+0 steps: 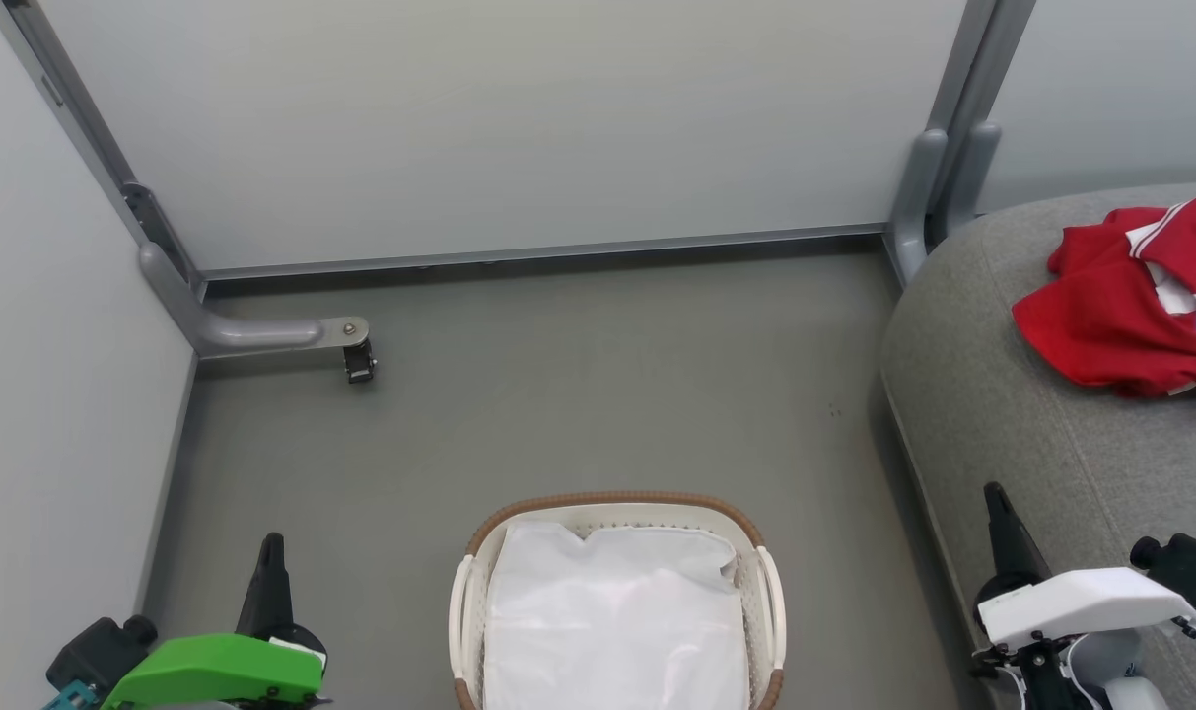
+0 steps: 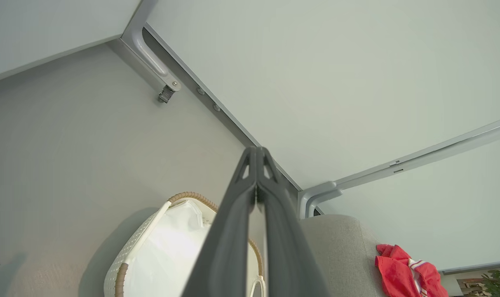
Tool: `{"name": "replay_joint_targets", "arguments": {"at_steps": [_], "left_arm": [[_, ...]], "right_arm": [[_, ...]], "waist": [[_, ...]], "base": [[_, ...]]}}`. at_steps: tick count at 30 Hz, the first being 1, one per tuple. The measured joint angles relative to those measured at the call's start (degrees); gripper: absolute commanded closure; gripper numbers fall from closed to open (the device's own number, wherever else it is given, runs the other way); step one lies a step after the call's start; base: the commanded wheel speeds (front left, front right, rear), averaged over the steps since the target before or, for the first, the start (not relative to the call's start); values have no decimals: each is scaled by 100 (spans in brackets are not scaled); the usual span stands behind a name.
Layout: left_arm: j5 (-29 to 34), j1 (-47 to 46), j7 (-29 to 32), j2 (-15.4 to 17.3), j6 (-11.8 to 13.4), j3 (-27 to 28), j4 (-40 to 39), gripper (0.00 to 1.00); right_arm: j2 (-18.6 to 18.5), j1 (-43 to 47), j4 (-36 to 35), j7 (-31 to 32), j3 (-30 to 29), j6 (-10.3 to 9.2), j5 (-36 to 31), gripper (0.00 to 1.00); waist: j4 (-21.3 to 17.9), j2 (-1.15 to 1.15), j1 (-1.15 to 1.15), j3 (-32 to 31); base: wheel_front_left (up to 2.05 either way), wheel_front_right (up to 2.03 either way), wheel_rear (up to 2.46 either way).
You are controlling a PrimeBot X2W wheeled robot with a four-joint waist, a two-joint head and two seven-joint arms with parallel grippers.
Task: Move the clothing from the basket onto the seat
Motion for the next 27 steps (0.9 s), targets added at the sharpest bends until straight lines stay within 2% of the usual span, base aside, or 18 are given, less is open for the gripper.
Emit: {"name": "replay_joint_targets", "arguments": {"at_steps": [27], "left_arm": [[-1449, -215, 439, -14, -75, 274, -108, 100]], "right_arm": [[-14, -97, -81, 433, -138, -1, 1667, 100]], "waist": [[-83, 0, 0, 4]], "base": [[0, 0, 0]]}}
